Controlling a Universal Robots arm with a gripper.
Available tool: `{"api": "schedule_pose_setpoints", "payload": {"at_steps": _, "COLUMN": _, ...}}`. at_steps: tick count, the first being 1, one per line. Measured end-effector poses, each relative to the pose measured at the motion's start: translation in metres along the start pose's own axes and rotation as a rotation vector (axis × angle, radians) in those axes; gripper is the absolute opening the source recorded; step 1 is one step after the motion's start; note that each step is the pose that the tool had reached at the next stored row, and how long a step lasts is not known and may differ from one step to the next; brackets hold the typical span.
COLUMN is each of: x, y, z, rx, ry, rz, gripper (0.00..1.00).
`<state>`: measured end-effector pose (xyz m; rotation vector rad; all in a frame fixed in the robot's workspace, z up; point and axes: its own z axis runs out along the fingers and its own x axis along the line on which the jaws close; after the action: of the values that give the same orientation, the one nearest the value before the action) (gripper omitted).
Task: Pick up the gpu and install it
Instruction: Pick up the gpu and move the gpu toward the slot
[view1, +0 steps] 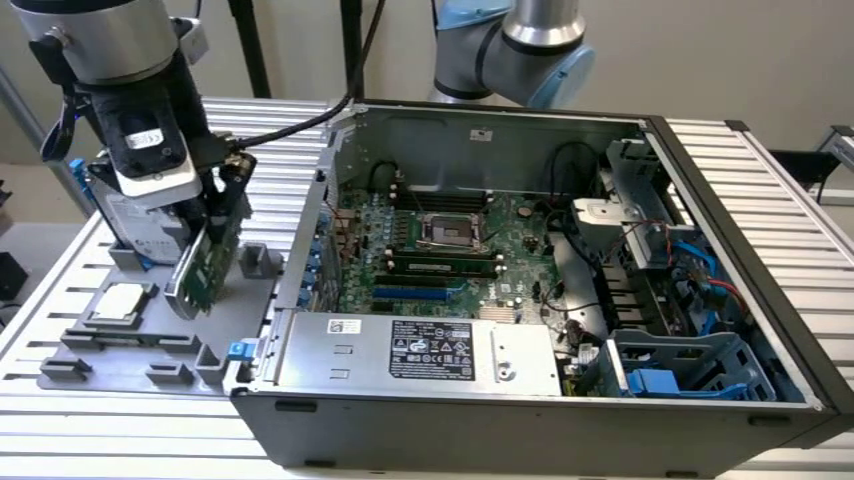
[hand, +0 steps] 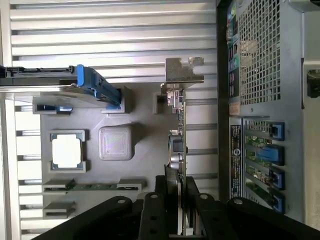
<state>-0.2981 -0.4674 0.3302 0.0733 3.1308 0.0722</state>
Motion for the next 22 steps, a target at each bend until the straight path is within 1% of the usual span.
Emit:
{"api": "schedule_pose_setpoints", "payload": {"at_steps": 7, "x": -0.008, "y": 0.0018, "z": -0.0316, "rx": -0.0015, "ry": 0.0012, "rz": -0.018, "gripper": 0.27}}
{"api": "schedule_pose_setpoints", "payload": {"at_steps": 12, "x": -0.019, "y": 0.0034, "z": -0.0544, "rx": -0.0072, "ry": 0.0028, "rz": -0.035, "gripper": 0.27}}
{"api": "schedule_pose_setpoints", "payload": {"at_steps": 16, "x": -0.035, "y": 0.005, "z": -0.0721, "rx": -0.0119, "ry": 0.0059, "rz": -0.039, "gripper": 0.27}}
{"api": "schedule_pose_setpoints", "payload": {"at_steps": 18, "x": -0.044, "y": 0.0057, "z": -0.0794, "rx": -0.0128, "ry": 0.0082, "rz": -0.039, "gripper": 0.27}}
{"api": "schedule_pose_setpoints", "payload": {"at_steps": 20, "x": -0.053, "y": 0.0064, "z": -0.0842, "rx": -0.013, "ry": 0.0103, "rz": -0.039, "gripper": 0.27}}
{"api": "schedule_pose_setpoints", "payload": {"at_steps": 22, "x": -0.062, "y": 0.0069, "z": -0.087, "rx": -0.0128, "ry": 0.0128, "rz": -0.038, "gripper": 0.27}}
